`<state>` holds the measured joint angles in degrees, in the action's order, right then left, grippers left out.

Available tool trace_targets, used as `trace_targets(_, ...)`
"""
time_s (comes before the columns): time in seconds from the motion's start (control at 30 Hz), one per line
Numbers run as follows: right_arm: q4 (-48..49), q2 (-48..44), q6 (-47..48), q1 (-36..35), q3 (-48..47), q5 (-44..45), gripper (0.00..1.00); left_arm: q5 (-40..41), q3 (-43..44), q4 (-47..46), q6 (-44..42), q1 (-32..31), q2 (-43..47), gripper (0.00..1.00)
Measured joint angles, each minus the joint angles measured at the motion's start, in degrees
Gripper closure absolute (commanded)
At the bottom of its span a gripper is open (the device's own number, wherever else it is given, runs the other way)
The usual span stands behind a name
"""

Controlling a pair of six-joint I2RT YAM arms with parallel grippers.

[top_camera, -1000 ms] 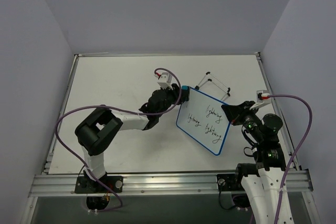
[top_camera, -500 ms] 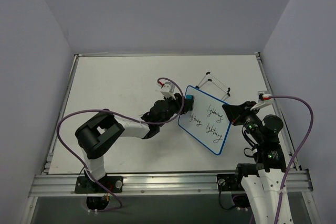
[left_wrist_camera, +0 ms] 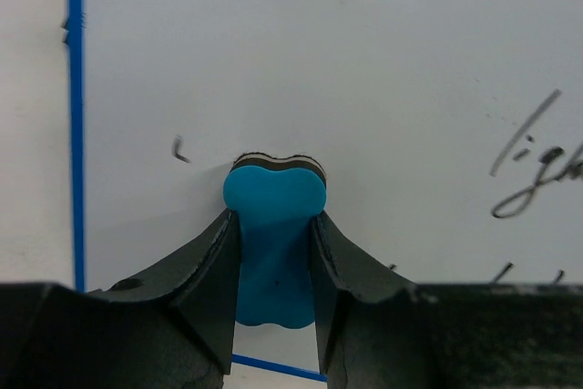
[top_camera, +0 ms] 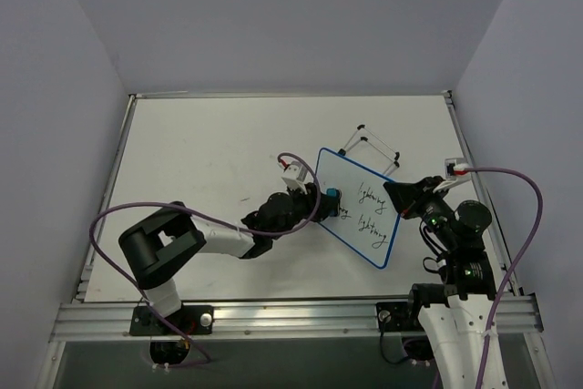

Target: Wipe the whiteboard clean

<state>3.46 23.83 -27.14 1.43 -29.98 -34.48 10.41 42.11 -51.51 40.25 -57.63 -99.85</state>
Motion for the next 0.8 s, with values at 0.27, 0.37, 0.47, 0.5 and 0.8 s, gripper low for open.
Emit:
trace_targets(0.27, 0.7, 0.0, -0.4, -1.2, 0.4, -0.4, 1.00, -3.5, 1.4, 0.6, -0.6, 11.1, -4.4, 0.98)
trace_targets(0.37, 0.7, 0.1, -0.4, -1.2, 0.4, 0.6, 1.00, -4.8, 3.5, 0.2, -0.6, 12.5, -7.2, 0.98)
trace_targets(0.47, 1.0, 0.1, -0.3, -1.2, 0.4, 1.2, 1.00, -5.1, 4.8, 0.3, -0.7, 12.5, -8.0, 0.98)
trace_targets(0.5, 1.2, 0.1, -0.2, -1.2, 0.4, 1.2, 1.00, -5.0, 4.8, 0.3, -0.7, 12.3, -8.0, 0.98)
trace_targets(0.8, 4.0, -0.1, -1.1, -1.2, 2.5, 1.3, 1.00, -1.7, 3.9, 0.3, -2.1, 5.2, -3.2, 0.98)
